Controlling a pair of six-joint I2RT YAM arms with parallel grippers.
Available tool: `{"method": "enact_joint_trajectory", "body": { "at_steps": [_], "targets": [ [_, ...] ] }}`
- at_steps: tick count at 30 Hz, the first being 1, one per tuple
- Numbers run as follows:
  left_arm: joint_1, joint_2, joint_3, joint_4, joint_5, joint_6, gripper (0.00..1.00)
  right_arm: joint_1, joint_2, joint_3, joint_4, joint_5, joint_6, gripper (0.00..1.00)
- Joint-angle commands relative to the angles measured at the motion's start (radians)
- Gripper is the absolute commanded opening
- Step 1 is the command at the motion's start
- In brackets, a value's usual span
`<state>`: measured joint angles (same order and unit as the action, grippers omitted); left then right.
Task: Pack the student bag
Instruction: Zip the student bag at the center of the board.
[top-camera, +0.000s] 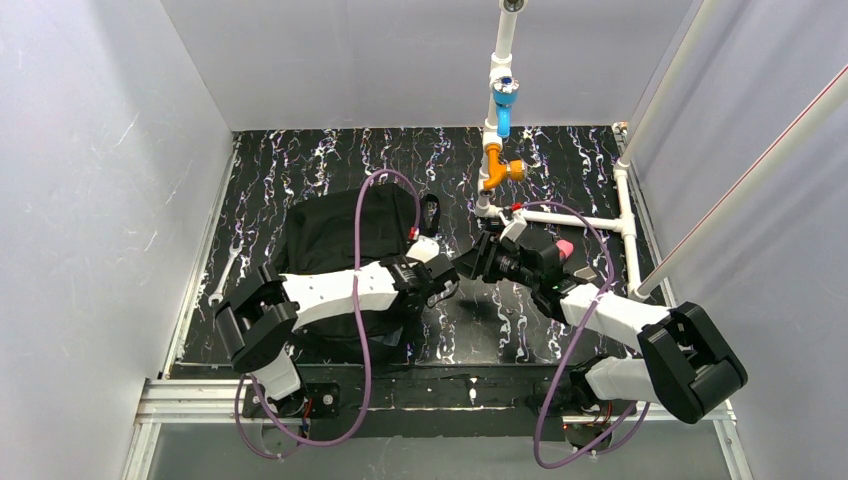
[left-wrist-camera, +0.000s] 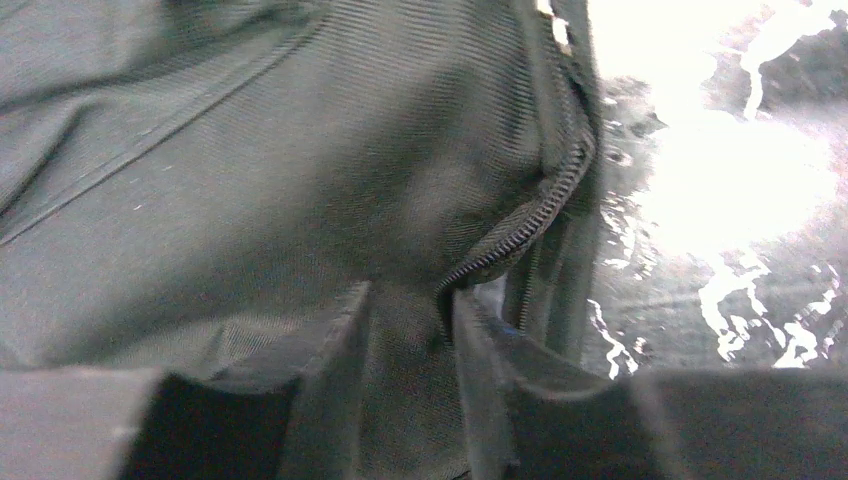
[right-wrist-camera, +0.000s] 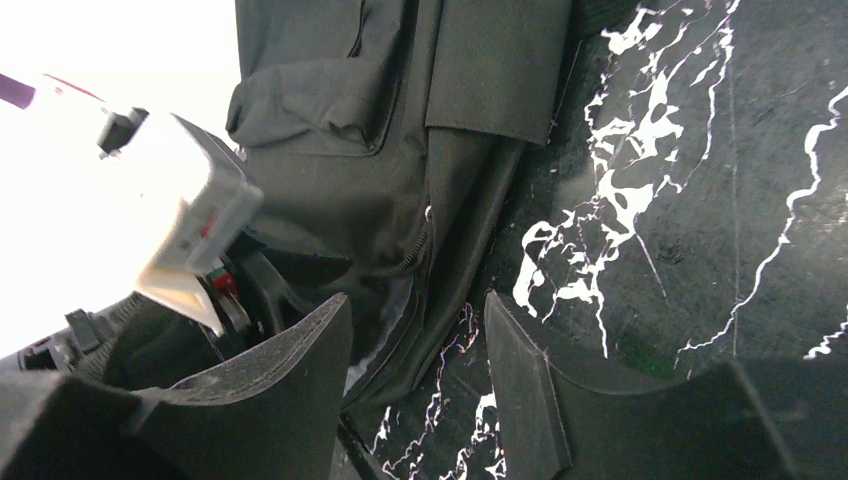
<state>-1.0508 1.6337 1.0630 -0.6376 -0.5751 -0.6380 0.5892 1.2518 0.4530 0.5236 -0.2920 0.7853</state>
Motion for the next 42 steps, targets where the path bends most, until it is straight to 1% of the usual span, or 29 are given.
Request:
{"method": "enact_joint_trajectory", "body": {
  "at_steps": [1, 3, 6, 8, 12, 14, 18, 23, 28, 42],
  "targets": [
    [0.002, -0.087, -0.010, -0.101, -0.201, -0.060, 0.23, 0.005, 0.032, 0.023, 0.029, -0.082, -0.038, 0.56],
    [0.002, -0.129, -0.042, -0.077, -0.175, -0.042, 0.19, 0.017, 0.072, 0.051, 0.059, -0.140, -0.041, 0.49],
    [0.014, -0.181, -0.089, -0.060, -0.154, -0.048, 0.10, 0.060, 0.139, 0.098, 0.104, -0.179, -0.031, 0.45],
    [0.021, -0.219, -0.116, -0.054, -0.141, -0.060, 0.00, 0.087, 0.189, 0.123, 0.146, -0.194, -0.005, 0.40],
    [0.027, -0.311, -0.155, -0.031, -0.085, -0.071, 0.00, 0.127, 0.264, 0.155, 0.240, -0.236, 0.063, 0.33],
    [0.029, -0.343, -0.164, -0.026, -0.082, -0.078, 0.00, 0.155, 0.291, 0.169, 0.242, -0.231, 0.065, 0.33],
    [0.032, -0.382, -0.170, -0.011, -0.056, -0.076, 0.00, 0.192, 0.320, 0.162, 0.235, -0.175, 0.076, 0.38],
    [0.034, -0.382, -0.168, 0.008, -0.027, -0.064, 0.00, 0.232, 0.329, 0.168, 0.211, -0.107, 0.068, 0.39],
    [0.036, -0.369, -0.166, 0.016, -0.022, -0.052, 0.00, 0.266, 0.341, 0.195, 0.087, 0.006, -0.008, 0.40],
    [0.038, -0.376, -0.176, 0.027, 0.004, -0.050, 0.00, 0.268, 0.390, 0.231, 0.062, 0.038, -0.028, 0.38]
  ]
}}
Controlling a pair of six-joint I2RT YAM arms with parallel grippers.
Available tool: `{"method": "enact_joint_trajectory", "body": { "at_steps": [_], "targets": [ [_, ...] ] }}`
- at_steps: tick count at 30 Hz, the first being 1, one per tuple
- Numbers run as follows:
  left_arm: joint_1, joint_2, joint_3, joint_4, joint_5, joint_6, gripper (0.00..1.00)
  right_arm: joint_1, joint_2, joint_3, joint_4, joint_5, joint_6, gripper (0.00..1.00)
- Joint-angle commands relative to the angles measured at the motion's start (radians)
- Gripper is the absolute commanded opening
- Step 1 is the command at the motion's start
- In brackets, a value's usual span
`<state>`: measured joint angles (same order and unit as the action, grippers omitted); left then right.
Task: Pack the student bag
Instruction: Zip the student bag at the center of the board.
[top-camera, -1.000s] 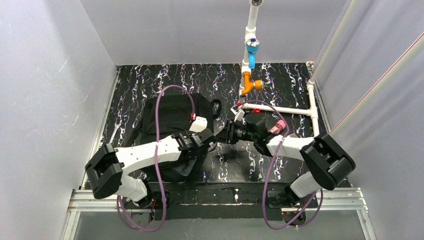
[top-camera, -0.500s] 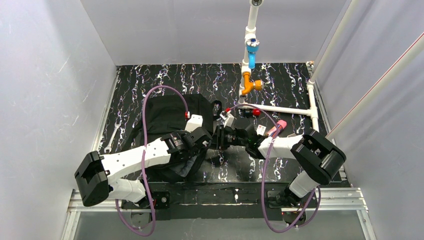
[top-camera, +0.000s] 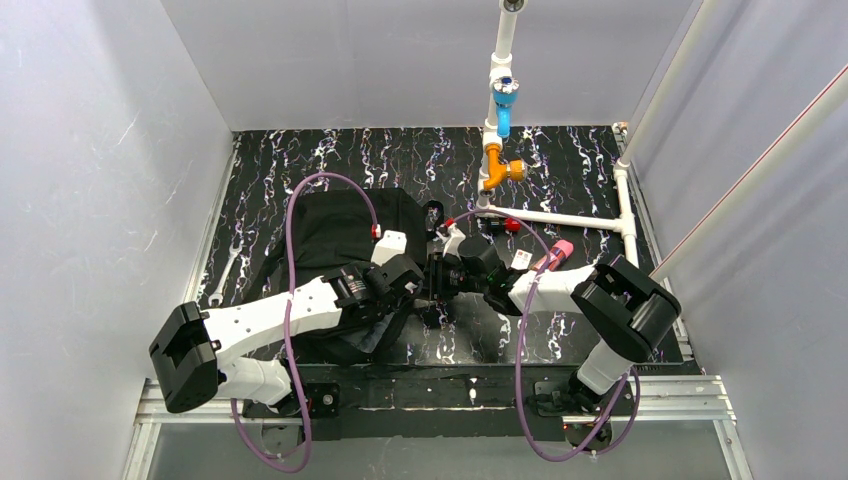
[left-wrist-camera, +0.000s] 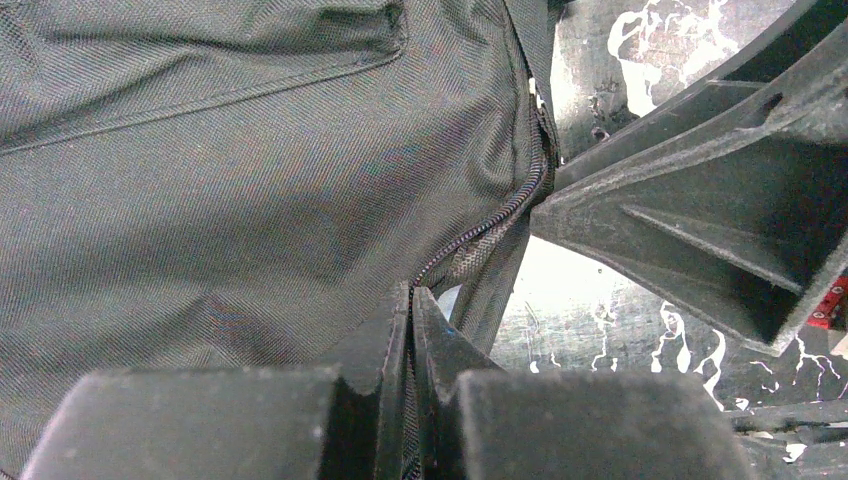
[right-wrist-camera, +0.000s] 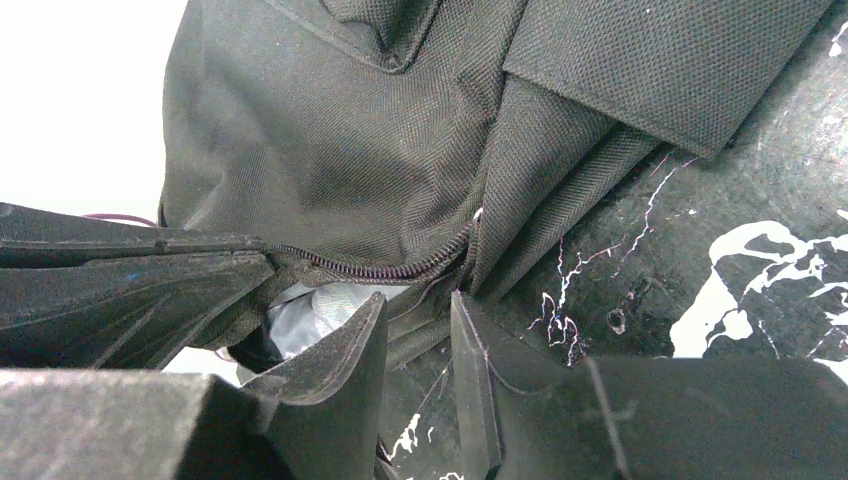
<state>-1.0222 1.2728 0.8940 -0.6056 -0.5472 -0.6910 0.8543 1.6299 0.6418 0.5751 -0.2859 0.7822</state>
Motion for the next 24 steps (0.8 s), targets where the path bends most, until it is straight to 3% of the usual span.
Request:
{"method": "enact_joint_trajectory", "body": {
  "at_steps": [1, 6, 12, 24],
  "targets": [
    [0.010, -0.016, -0.008, -0.003, -0.026, 0.004, 0.00, 0.004, 0.019, 0.044, 0.022, 0.028, -0.020, 0.38],
    [0.010, -0.011, -0.001, 0.000, -0.011, 0.004, 0.00, 0.015, 0.057, 0.049, 0.053, 0.043, -0.004, 0.36],
    [0.009, -0.021, -0.006, 0.001, -0.002, 0.005, 0.00, 0.053, 0.048, 0.054, -0.006, 0.178, -0.043, 0.29],
    [0.010, -0.026, -0.015, 0.010, 0.009, 0.002, 0.00, 0.133, 0.074, 0.102, -0.122, 0.412, -0.136, 0.32]
  ]
}}
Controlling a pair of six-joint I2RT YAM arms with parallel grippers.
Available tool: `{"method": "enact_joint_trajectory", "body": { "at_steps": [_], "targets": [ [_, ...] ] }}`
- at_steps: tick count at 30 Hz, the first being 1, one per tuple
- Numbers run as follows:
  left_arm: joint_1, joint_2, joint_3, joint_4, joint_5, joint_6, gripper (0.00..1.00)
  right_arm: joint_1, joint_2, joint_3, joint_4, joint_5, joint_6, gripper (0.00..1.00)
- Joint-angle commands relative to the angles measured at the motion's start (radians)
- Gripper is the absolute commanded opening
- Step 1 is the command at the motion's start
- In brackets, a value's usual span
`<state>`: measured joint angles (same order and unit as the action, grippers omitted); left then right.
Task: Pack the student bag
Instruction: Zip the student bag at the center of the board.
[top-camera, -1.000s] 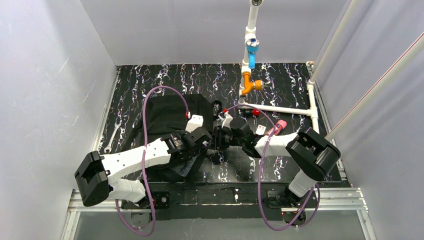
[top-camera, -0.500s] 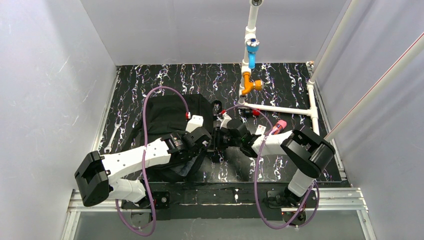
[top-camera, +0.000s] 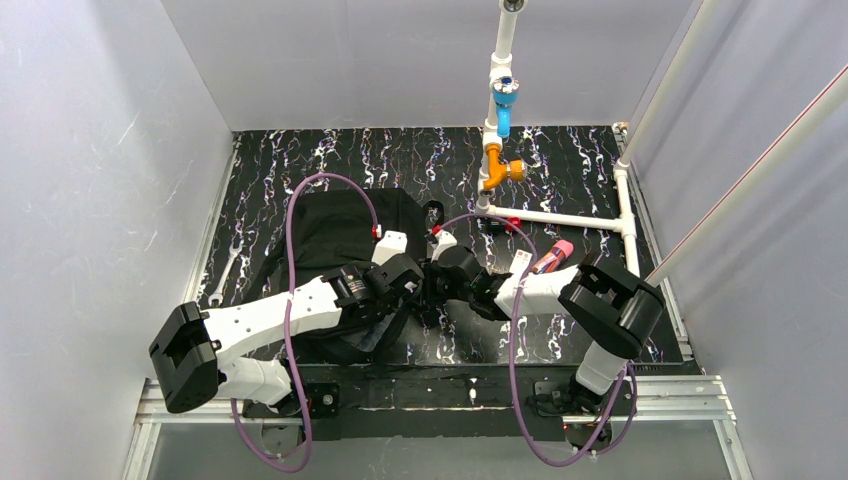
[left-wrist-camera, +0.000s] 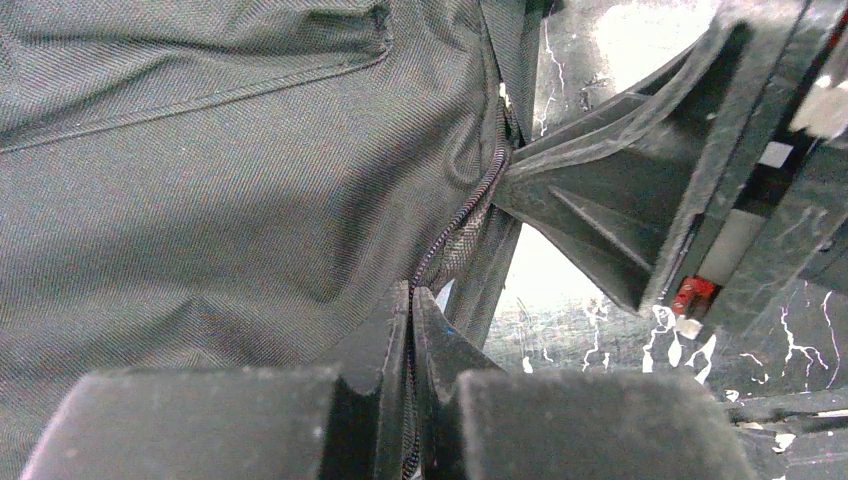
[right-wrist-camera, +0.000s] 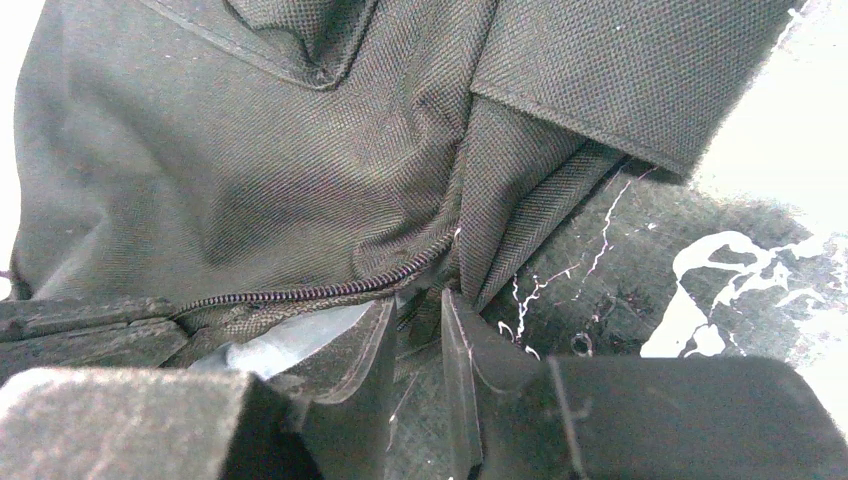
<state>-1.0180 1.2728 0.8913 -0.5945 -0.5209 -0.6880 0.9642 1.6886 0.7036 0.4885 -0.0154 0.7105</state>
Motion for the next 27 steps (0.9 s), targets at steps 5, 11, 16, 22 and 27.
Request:
{"method": "enact_joint_trajectory", "body": {
  "at_steps": [5, 11, 16, 22, 27],
  "targets": [
    [0.006, -0.030, -0.024, 0.002, -0.003, -0.010, 0.00, 0.076, 0.012, 0.062, -0.114, 0.326, -0.142, 0.21],
    [0.006, -0.039, -0.042, 0.007, 0.001, -0.021, 0.00, 0.099, 0.004, 0.042, -0.129, 0.431, -0.202, 0.29],
    [0.006, -0.041, -0.049, 0.014, 0.008, -0.024, 0.00, 0.100, 0.032, 0.049, -0.119, 0.433, -0.205, 0.33],
    [0.006, -0.048, -0.060, 0.013, 0.010, -0.033, 0.00, 0.102, 0.066, 0.070, -0.151, 0.475, -0.223, 0.19],
    [0.006, -0.050, -0.064, 0.008, 0.047, -0.026, 0.01, 0.100, -0.055, 0.065, -0.214, 0.426, -0.235, 0.01]
  ]
}}
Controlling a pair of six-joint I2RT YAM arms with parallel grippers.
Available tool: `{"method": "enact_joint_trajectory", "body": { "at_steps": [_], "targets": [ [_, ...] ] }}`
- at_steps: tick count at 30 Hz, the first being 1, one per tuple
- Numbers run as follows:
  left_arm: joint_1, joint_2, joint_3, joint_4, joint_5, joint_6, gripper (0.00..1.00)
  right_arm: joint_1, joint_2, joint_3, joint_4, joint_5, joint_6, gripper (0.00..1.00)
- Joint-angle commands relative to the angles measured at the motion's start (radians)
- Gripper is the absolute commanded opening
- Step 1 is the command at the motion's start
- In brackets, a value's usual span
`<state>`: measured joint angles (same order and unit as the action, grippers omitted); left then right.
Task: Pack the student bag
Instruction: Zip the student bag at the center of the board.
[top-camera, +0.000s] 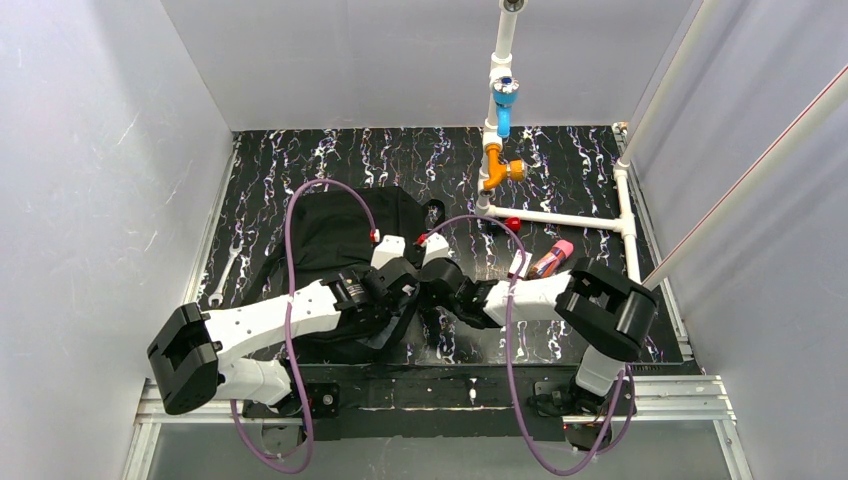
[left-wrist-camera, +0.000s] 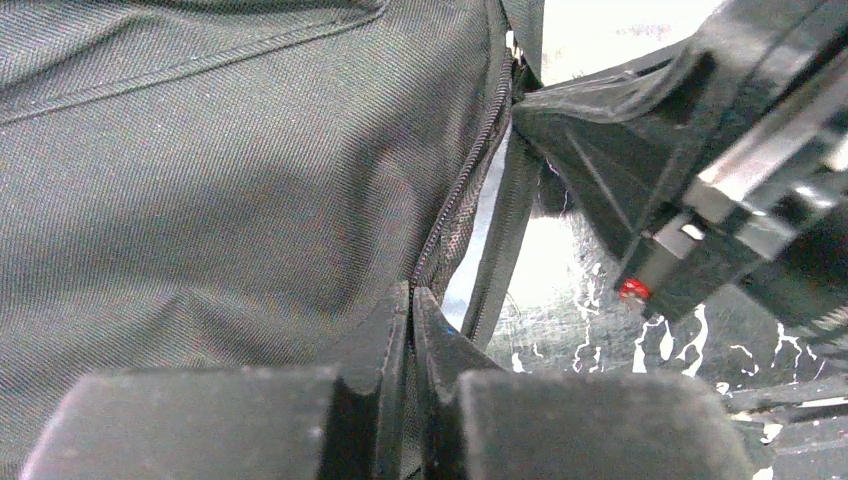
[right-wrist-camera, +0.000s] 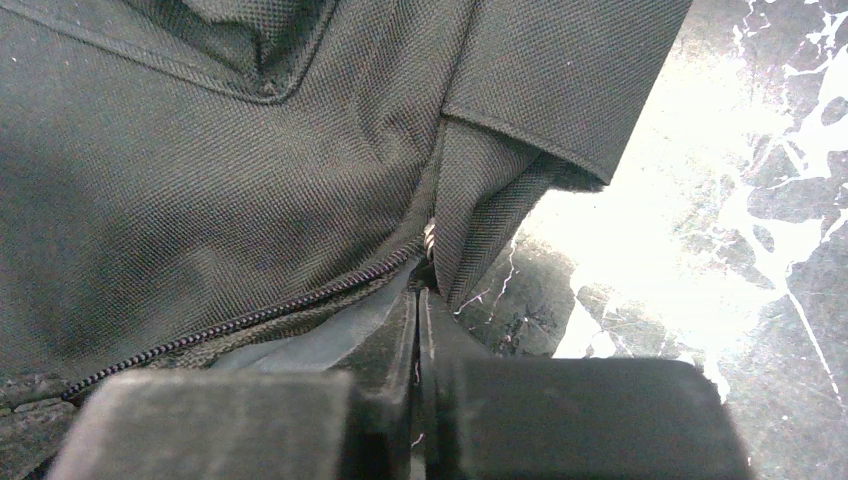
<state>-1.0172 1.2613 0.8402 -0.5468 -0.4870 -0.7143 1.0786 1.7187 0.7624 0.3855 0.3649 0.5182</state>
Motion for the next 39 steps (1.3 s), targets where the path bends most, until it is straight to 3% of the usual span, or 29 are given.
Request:
{"method": "enact_joint_trajectory", "body": {
  "at_steps": [1, 3, 6, 8, 10, 12, 15, 24, 27, 29, 33, 39],
  "targets": [
    [0.006, -0.040, -0.009, -0.039, 0.034, 0.010, 0.10, -0.017, -0.121, -0.007, -0.109, 0.001, -0.056, 0.01],
    [0.014, -0.047, 0.004, -0.033, 0.102, 0.033, 0.34, -0.025, -0.180, -0.023, -0.113, -0.094, -0.071, 0.01],
    [0.059, -0.082, 0.040, -0.023, 0.222, 0.071, 0.52, -0.037, -0.249, -0.071, -0.072, -0.229, -0.078, 0.01],
    [0.123, -0.113, 0.056, 0.011, 0.378, 0.097, 0.65, -0.048, -0.279, -0.109, -0.031, -0.305, -0.084, 0.01],
    [0.212, -0.118, 0.077, 0.045, 0.530, 0.096, 0.72, -0.058, -0.285, -0.134, -0.005, -0.331, -0.081, 0.01],
    [0.281, -0.089, 0.118, 0.049, 0.557, 0.083, 0.73, -0.069, -0.279, -0.145, 0.012, -0.354, -0.079, 0.01],
    [0.351, 0.034, 0.246, -0.022, 0.554, 0.090, 0.70, -0.078, -0.279, -0.158, 0.044, -0.351, -0.059, 0.01],
    [0.368, 0.426, 0.508, -0.088, 0.370, 0.109, 0.61, -0.078, -0.271, -0.180, 0.119, -0.411, -0.068, 0.01],
    [0.404, 0.522, 0.531, -0.076, 0.319, 0.109, 0.43, -0.075, -0.267, -0.192, 0.134, -0.422, -0.116, 0.01],
    [0.466, 0.548, 0.525, -0.059, 0.357, 0.078, 0.34, -0.064, -0.269, -0.195, 0.112, -0.420, -0.158, 0.01],
    [0.561, 0.535, 0.463, 0.121, 0.484, 0.036, 0.28, 0.007, -0.278, -0.192, 0.072, -0.385, -0.230, 0.01],
    [0.637, 0.666, 0.538, 0.198, 0.689, -0.051, 0.19, 0.156, -0.240, -0.146, 0.021, -0.375, -0.243, 0.01]
  ]
}}
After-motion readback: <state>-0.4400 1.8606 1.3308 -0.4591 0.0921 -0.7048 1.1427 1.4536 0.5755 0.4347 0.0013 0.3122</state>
